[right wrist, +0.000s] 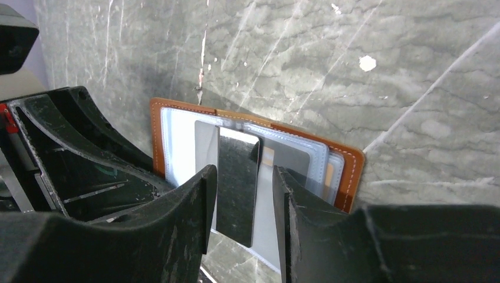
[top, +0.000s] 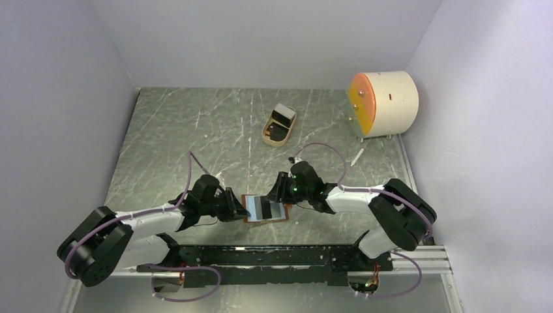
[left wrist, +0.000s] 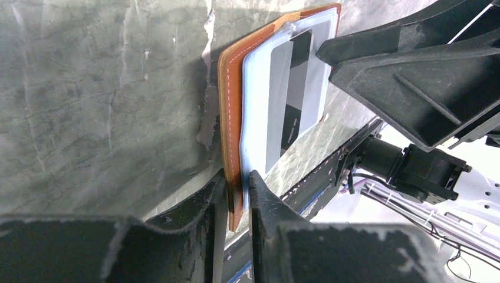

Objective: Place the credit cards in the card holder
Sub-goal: Insert the credit card into the card holder.

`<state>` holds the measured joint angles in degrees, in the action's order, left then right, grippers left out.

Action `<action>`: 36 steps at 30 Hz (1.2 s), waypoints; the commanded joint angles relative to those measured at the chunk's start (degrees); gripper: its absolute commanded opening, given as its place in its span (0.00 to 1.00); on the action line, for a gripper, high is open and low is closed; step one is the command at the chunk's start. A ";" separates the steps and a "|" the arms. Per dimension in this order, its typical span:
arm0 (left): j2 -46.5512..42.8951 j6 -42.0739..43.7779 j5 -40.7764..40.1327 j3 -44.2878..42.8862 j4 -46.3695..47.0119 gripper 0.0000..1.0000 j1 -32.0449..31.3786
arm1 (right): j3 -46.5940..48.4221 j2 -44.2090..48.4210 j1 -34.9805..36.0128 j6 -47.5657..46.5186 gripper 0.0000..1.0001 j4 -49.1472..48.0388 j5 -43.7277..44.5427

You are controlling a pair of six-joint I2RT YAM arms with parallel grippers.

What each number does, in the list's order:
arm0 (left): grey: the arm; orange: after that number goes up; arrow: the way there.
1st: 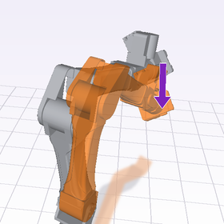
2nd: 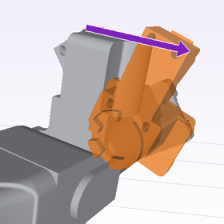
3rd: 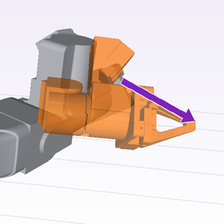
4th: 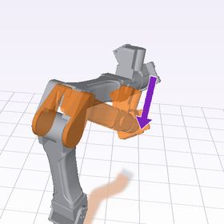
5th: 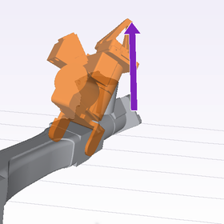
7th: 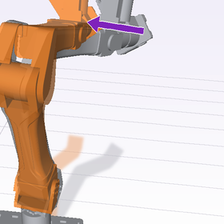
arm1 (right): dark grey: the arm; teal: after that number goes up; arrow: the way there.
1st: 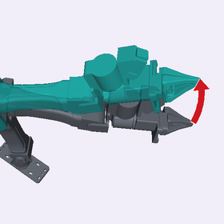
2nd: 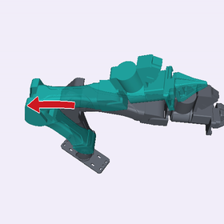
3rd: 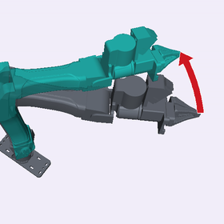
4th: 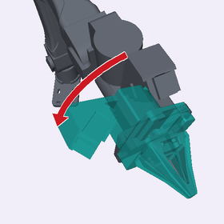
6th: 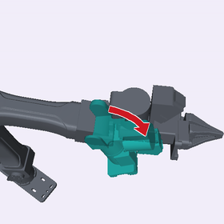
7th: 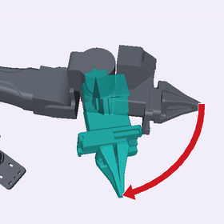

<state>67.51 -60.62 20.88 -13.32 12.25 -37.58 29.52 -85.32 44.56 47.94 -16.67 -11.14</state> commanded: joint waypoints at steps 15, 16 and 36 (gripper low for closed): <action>0.48 0.84 2.67 -1.08 4.04 0.26 0.33 | -1.78 -7.23 6.05 10.03 0.41 -14.74 -5.60; 0.44 0.74 2.56 -1.17 4.01 0.26 0.31 | -2.20 -7.49 6.22 10.88 0.40 -16.70 -6.05; -1.88 1.10 -2.38 -3.99 -6.55 0.10 0.24 | 3.48 7.58 6.82 -2.83 0.42 16.95 14.30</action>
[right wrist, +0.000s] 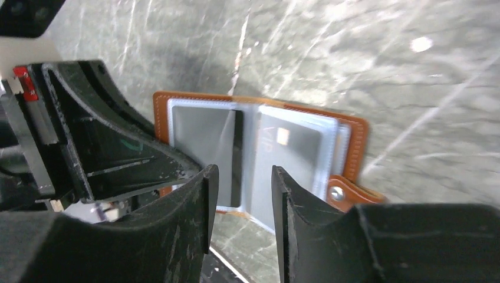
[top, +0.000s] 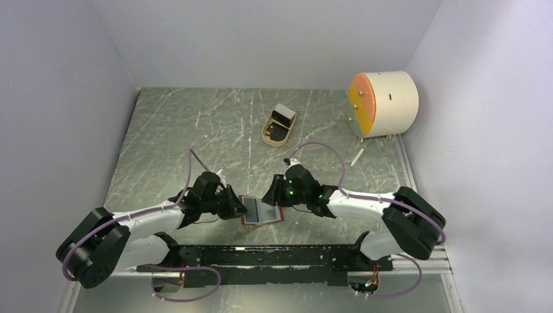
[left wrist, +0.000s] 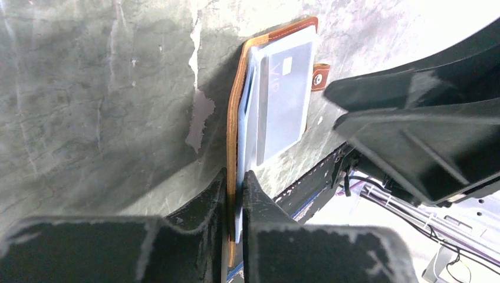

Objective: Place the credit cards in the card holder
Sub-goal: Insert the credit card into the card holder, then close the card holder at the center of the board.

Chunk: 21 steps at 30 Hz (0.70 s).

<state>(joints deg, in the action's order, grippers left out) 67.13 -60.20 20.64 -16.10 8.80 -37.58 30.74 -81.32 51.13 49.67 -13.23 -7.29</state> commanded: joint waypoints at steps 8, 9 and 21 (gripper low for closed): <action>-1.48 1.14 -2.42 -1.97 -4.71 0.11 0.26 | 4.60 3.63 1.12 -3.07 0.42 20.20 16.84; -1.40 1.09 -2.22 -1.94 -4.33 0.11 0.24 | 5.22 3.32 1.65 -2.57 0.43 21.07 18.23; -0.59 1.25 -1.32 -1.69 -3.23 0.11 0.23 | 8.12 -1.67 5.39 -1.67 0.42 23.53 23.03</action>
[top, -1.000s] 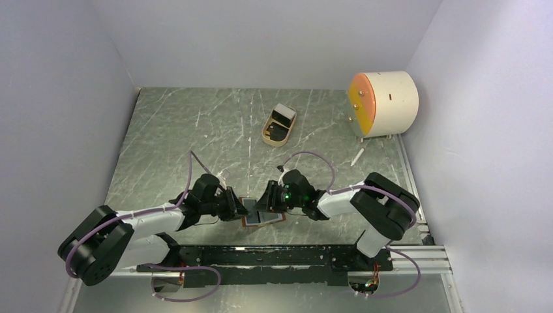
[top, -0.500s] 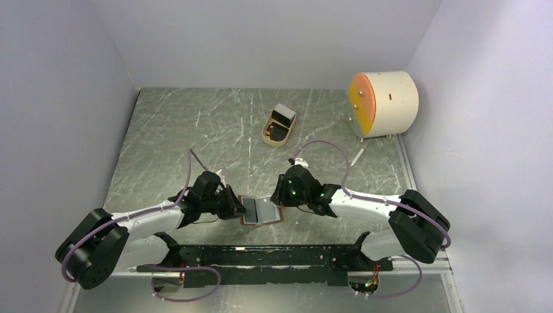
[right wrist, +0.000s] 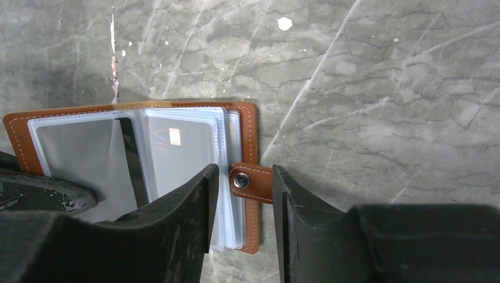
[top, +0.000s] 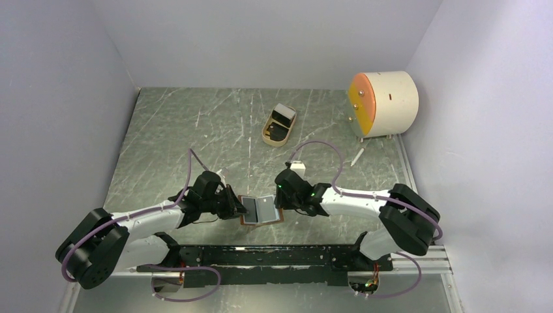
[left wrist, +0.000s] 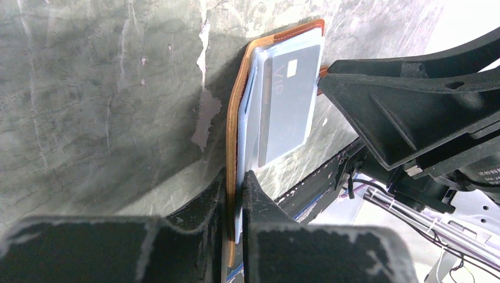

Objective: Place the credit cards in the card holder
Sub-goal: Close the card holder at the center of the board.

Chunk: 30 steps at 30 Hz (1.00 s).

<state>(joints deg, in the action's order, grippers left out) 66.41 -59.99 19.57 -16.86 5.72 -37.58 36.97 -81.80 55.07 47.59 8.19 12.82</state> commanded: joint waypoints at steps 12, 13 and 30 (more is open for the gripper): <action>-0.81 1.03 -1.18 -1.19 -1.63 0.11 0.27 | 3.21 -2.40 2.59 -1.61 0.36 9.90 7.80; -0.97 1.05 -1.40 -1.29 -2.19 0.11 0.24 | 2.88 -1.85 2.64 -1.70 0.35 10.44 8.17; -1.99 2.33 -1.73 -3.70 -6.40 0.11 0.23 | 0.44 7.07 3.60 -19.75 0.37 3.02 0.85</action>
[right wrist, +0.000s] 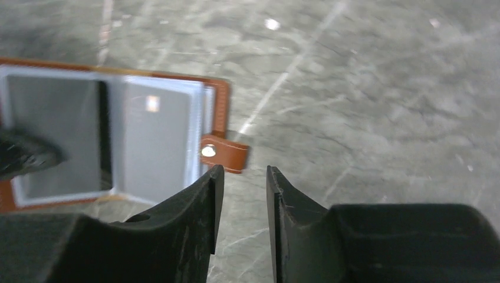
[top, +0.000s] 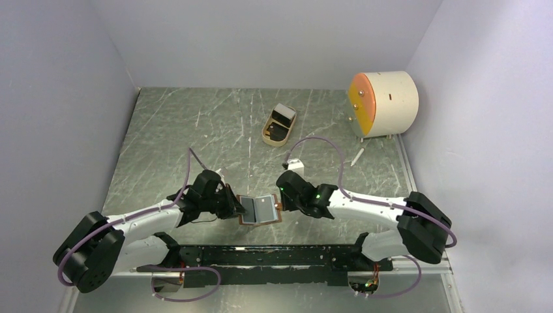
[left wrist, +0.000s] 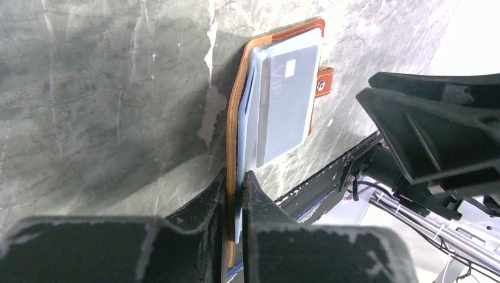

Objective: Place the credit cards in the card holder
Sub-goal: Close the card holder at the center of the board.

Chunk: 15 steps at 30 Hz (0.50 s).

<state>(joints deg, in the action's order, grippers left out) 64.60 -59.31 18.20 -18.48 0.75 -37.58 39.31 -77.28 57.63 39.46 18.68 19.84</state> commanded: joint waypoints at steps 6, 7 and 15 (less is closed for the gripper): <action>1.12 5.02 2.21 -5.72 -6.54 0.12 0.76 | 0.23 -2.23 0.98 -22.33 0.42 -8.68 -11.34; 1.25 5.75 2.49 -6.73 -8.36 0.12 0.80 | 0.66 -3.09 1.01 -23.42 0.42 -8.77 -12.13; 3.18 10.06 3.79 -12.27 -16.54 0.13 2.93 | 3.51 -8.65 1.01 -30.05 0.42 -10.33 -15.57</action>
<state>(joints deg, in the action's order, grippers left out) 66.83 -52.42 19.20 -28.23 -11.18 -36.16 40.03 -83.79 58.37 15.14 10.50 7.20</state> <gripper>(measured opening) 0.130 0.419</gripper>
